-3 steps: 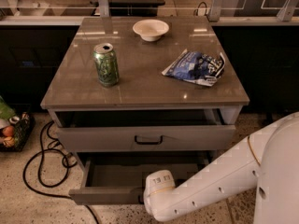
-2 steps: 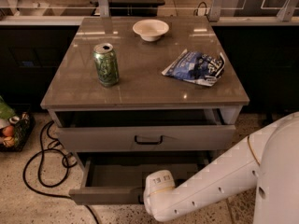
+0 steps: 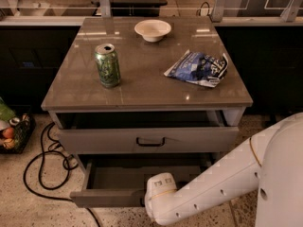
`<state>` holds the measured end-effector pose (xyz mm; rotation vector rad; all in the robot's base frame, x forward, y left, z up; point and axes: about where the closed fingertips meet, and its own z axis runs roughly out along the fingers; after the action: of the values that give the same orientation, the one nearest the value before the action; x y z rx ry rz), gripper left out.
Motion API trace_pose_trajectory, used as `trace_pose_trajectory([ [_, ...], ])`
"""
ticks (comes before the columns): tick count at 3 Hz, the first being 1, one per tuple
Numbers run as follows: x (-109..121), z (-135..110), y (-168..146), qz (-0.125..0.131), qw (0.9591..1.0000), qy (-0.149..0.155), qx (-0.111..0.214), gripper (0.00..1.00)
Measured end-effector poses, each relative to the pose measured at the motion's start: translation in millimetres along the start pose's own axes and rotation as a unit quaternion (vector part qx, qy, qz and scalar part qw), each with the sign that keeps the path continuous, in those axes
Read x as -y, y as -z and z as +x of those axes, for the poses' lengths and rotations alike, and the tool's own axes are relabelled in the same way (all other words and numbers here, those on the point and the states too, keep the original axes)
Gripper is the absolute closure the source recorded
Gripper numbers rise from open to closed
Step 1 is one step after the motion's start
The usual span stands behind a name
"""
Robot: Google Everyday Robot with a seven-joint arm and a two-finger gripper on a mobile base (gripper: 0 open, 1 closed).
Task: Open middle drawer
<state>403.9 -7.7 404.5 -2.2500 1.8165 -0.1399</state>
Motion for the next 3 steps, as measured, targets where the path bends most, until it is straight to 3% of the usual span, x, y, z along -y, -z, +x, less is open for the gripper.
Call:
trace_pose_trajectory([
  [1,-0.7,0.0,-0.4,-0.001,1.0000,0.000,0.000,0.00],
  [2,-0.7,0.0,-0.4,-0.001,1.0000,0.000,0.000,0.00],
  [3,-1.4,0.0,-0.9,-0.002,1.0000,0.000,0.000,0.18],
])
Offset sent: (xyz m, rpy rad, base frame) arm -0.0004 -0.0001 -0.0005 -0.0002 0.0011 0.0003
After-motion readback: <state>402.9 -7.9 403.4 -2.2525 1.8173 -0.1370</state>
